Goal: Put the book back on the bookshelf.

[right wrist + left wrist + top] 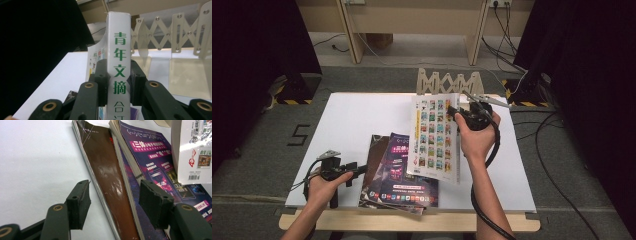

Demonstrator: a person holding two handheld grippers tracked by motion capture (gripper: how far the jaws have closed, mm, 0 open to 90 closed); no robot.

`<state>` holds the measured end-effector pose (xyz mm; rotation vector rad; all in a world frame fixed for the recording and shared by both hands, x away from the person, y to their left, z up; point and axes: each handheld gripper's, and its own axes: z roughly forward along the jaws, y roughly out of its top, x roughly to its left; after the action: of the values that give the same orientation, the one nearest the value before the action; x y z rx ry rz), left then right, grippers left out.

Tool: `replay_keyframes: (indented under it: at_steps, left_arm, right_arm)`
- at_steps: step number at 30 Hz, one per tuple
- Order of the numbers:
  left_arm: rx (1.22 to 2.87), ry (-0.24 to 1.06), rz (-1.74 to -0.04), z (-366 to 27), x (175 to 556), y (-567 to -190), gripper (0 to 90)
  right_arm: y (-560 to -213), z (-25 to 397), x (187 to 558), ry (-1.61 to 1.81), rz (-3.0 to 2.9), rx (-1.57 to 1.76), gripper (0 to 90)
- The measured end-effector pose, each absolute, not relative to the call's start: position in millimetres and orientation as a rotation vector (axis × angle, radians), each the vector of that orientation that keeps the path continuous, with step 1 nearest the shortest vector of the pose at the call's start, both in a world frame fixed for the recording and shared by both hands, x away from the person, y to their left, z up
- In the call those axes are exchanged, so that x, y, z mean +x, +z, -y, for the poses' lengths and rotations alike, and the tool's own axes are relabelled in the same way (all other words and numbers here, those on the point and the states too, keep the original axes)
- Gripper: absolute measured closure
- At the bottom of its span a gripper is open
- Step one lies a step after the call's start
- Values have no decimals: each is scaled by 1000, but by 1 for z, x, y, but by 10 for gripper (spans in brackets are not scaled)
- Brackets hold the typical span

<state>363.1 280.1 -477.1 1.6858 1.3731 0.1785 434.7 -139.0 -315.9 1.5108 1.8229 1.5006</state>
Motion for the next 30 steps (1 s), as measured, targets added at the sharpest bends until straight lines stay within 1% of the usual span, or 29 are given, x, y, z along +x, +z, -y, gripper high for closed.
replay_keyframes:
  at_steps: [16, 30]
  left_arm:
    - [1691, 177, -1375, -281, 363, -478, 411]
    - [1694, 185, -1373, -281, 363, -478, 412]
  right_arm:
    - [-290, 160, 436, 1406, -1677, 1480, 740]
    - [-281, 184, 441, 1328, -1550, 1532, 740]
